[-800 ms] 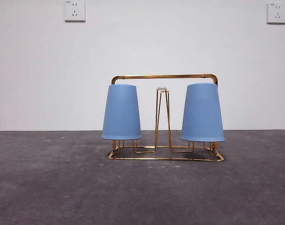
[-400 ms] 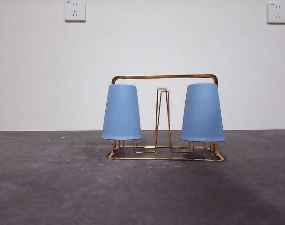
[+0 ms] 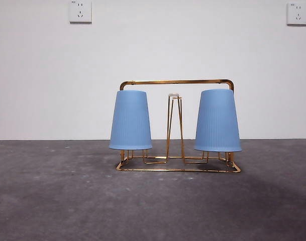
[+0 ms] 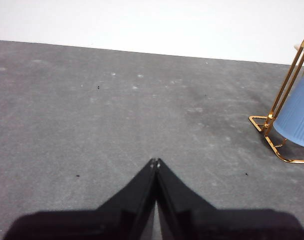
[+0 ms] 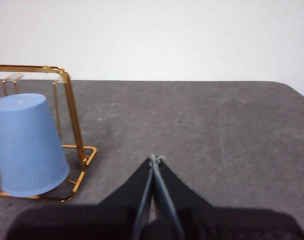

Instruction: Pick up cup 1,put cup 1 in the cup rack,pick up cup 2,put cup 2 in the cup rack

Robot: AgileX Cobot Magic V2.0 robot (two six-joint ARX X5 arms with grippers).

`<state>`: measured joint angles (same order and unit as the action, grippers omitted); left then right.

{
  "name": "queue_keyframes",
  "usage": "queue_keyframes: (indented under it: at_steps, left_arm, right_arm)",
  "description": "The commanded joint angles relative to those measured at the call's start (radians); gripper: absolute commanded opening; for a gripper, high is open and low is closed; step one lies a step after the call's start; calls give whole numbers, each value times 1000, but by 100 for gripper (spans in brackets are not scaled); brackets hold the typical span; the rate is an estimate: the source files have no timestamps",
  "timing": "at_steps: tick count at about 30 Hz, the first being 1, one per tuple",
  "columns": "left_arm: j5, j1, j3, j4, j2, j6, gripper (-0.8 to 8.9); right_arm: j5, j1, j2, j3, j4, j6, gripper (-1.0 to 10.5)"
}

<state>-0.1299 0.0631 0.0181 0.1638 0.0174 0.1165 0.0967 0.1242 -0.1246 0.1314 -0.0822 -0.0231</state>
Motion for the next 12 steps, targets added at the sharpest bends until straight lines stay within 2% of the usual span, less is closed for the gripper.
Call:
queue_keyframes:
  at_steps: [1, 7, 12]
  left_arm:
    - [0, 2, -10, -5, -1, 3, -3]
    - [0, 2, -10, -5, -1, 3, -3]
    - [0, 2, -10, -5, 2, 3, -4]
  right_arm:
    - [1, -9, 38, -37, 8, -3, 1]
    - [1, -9, 118, -112, 11, 18, 1]
    - [10, -9, 117, -117, -87, 29, 1]
